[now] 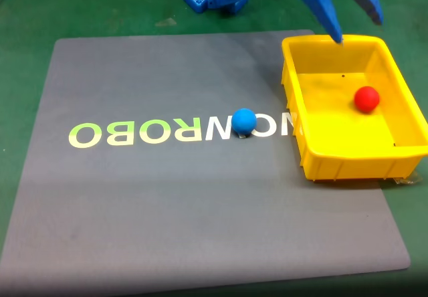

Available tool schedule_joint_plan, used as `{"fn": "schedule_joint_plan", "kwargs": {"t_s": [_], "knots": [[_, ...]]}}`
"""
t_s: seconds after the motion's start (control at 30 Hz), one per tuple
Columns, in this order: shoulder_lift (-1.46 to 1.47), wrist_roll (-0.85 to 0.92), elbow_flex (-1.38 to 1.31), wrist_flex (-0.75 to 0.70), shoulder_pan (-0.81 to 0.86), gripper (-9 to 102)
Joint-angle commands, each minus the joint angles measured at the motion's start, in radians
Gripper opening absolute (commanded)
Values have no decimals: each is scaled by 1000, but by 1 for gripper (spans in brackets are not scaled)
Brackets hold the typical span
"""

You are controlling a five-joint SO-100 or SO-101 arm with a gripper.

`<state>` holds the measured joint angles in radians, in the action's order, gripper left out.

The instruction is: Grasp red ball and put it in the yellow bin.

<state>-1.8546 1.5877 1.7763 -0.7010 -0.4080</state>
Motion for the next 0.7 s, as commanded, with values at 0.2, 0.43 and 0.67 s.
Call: {"fn": "schedule_joint_plan", "kwargs": {"t_s": [0.2,0.43,0.67], "knots": [[-833,71,687,-298,206,14],[-1394,84,945,-752,299,0],[-1468,-2,1020,-876,345,0]]}}
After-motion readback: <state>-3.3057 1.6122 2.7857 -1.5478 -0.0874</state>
